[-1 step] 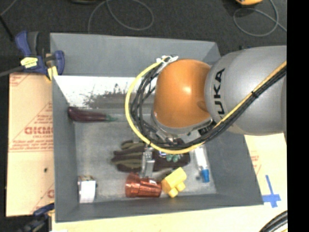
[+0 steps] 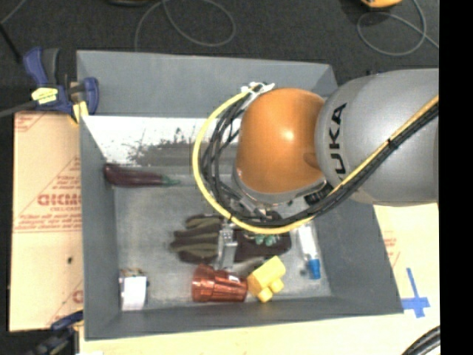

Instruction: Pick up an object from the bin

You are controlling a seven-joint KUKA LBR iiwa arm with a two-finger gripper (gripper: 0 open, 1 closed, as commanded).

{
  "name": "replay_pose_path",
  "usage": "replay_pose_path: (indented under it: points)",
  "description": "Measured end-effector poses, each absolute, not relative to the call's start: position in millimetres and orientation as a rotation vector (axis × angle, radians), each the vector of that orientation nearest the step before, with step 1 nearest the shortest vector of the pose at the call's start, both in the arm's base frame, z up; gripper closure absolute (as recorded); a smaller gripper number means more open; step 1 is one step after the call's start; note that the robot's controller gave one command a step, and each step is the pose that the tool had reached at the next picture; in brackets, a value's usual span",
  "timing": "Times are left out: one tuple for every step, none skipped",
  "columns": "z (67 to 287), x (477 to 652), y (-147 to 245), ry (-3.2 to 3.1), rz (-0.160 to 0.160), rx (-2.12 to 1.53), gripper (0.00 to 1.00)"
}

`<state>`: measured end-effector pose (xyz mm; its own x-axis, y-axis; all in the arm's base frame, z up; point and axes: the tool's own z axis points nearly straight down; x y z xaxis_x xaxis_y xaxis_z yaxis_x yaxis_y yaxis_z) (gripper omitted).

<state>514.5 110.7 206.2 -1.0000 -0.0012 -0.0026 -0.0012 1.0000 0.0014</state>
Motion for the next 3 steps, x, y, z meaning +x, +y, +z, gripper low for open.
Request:
replay_pose_path:
  points:
    - [164.1,530.4,116.2,3.133,0.004,0.081,0.0]
    - [104.4,558.1,124.0,3.132,0.003,0.076,0.0]
    - [76.1,549.3,80.3,3.13,0.006,0.094,1.0]
